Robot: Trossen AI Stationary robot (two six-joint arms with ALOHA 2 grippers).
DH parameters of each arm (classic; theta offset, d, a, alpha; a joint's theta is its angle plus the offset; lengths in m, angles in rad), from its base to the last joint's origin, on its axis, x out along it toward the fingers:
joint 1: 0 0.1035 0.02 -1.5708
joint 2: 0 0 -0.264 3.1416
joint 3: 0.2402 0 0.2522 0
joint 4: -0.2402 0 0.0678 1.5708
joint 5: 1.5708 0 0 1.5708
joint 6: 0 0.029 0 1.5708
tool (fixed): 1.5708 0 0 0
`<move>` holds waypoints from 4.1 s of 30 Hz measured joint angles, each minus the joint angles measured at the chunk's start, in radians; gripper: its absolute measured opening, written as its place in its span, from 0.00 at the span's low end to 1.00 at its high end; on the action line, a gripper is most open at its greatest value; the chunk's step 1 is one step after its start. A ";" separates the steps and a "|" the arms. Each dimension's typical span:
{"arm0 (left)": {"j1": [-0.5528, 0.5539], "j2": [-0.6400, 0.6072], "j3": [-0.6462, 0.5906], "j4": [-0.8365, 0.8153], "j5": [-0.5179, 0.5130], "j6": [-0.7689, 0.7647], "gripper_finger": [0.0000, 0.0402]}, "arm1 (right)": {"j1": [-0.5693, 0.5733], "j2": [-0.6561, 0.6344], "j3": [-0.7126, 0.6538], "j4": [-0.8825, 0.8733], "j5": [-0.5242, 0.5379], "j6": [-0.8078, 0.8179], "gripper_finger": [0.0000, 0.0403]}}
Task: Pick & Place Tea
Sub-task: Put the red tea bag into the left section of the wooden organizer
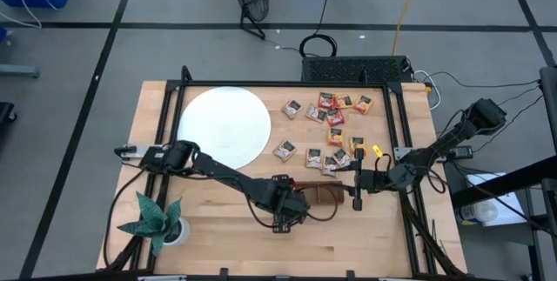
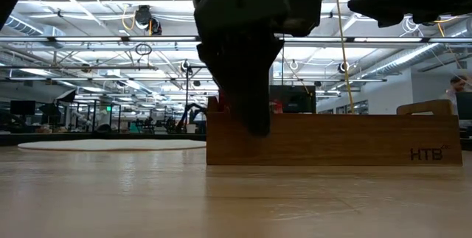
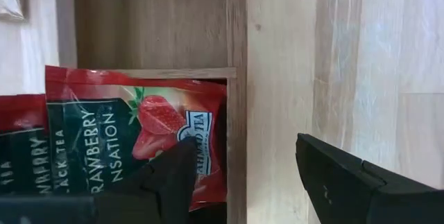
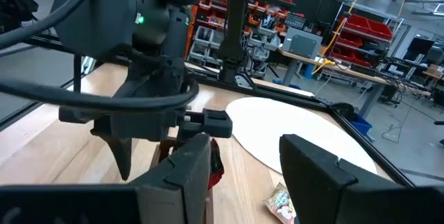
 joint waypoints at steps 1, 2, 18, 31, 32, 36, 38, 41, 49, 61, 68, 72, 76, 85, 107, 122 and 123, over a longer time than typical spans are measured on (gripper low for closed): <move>0.000 0.000 -0.001 0.001 0.014 -0.002 0.61 | 0.000 0.000 0.000 0.000 0.000 0.000 0.39; 0.001 0.000 -0.002 0.005 0.030 -0.006 0.61 | 0.000 0.000 0.000 0.000 0.000 0.000 0.39; 0.050 0.000 -0.002 0.053 0.161 -0.063 0.61 | 0.000 0.000 0.000 0.000 0.002 0.008 0.39; 0.086 -0.004 -0.132 0.261 0.208 -0.057 0.61 | 0.000 0.000 0.001 0.000 0.001 0.011 0.38; 0.087 -0.005 -0.143 0.266 0.193 -0.063 0.61 | 0.000 0.000 0.000 -0.001 0.001 0.011 0.38; 0.085 -0.005 -0.142 0.237 0.115 -0.092 0.61 | 0.000 0.000 0.001 0.000 0.000 0.011 0.38; 0.083 -0.005 -0.142 0.229 0.089 -0.084 0.61 | 0.000 0.000 0.001 0.000 0.000 0.011 0.38; 0.078 -0.004 -0.142 0.218 0.051 -0.084 0.61 | 0.000 0.000 0.001 0.000 0.000 0.011 0.38; 0.067 -0.019 -0.143 0.185 0.015 -0.090 0.61 | 0.000 0.000 0.001 -0.001 0.000 0.011 0.39; 0.029 -0.008 0.020 0.013 0.022 -0.005 0.61 | 0.000 0.000 0.001 -0.003 0.000 0.011 0.39; 0.029 -0.010 0.080 0.012 0.007 -0.002 0.61 | 0.000 0.000 0.001 -0.005 0.000 0.011 0.39; 0.030 -0.016 0.096 -0.011 0.006 0.001 0.61 | 0.000 0.000 0.001 -0.006 0.000 0.018 0.39; 0.025 -0.088 0.101 -0.013 -0.033 0.024 0.61 | 0.000 0.000 0.001 -0.028 0.000 0.029 0.39; -0.078 -0.268 0.034 0.107 -0.445 0.294 0.61 | -0.001 0.000 0.001 -0.143 0.136 0.100 0.39; 0.391 -0.781 -1.189 1.771 0.212 0.453 0.61 | -0.903 0.143 0.435 -1.030 -0.443 -0.006 0.37; 0.501 -0.782 -1.271 1.807 0.447 0.485 0.61 | -1.102 0.480 0.499 -1.167 -0.461 -0.327 0.37; 0.500 -0.782 -1.271 1.803 0.447 0.490 0.61 | -1.106 0.496 0.499 -1.148 -0.446 -0.341 0.37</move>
